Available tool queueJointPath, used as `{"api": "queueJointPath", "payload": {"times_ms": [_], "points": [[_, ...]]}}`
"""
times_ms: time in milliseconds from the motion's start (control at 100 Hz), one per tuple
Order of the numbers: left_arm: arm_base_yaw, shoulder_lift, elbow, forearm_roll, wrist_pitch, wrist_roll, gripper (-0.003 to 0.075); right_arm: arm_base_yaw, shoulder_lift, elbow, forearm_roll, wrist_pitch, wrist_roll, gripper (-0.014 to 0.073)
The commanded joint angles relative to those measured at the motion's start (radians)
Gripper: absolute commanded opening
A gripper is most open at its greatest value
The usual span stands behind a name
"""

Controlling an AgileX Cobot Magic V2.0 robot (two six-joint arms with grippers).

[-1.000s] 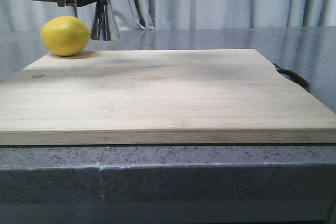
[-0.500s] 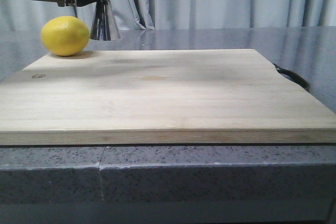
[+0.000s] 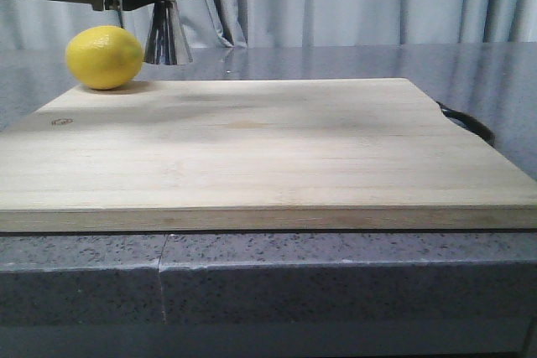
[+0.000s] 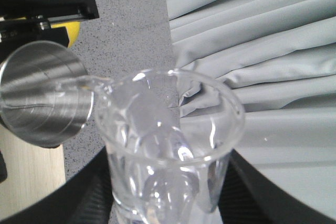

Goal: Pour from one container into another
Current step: 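Tilt the beaker with the right gripper, pouring liquid into the jigger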

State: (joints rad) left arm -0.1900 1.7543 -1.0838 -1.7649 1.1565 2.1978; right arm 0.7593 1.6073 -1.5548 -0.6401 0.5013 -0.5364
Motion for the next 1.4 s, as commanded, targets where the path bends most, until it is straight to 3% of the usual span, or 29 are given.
{"api": "queueJointPath", "payload": {"times_ms": [0, 340, 1390], "points": [[-0.010, -0.050, -0.031, -0.099, 0.089, -0.008, 0.0206, -0.002, -0.043, -0.039, -0.043, -0.057, -0.016, 0.0323], [-0.010, -0.050, -0.031, -0.099, 0.089, -0.008, 0.0206, -0.002, -0.043, -0.039, -0.067, -0.064, -0.074, 0.0323], [-0.010, -0.050, -0.031, -0.099, 0.089, -0.008, 0.0206, -0.002, -0.030, -0.039, -0.237, -0.139, -0.074, 0.0323]]}}
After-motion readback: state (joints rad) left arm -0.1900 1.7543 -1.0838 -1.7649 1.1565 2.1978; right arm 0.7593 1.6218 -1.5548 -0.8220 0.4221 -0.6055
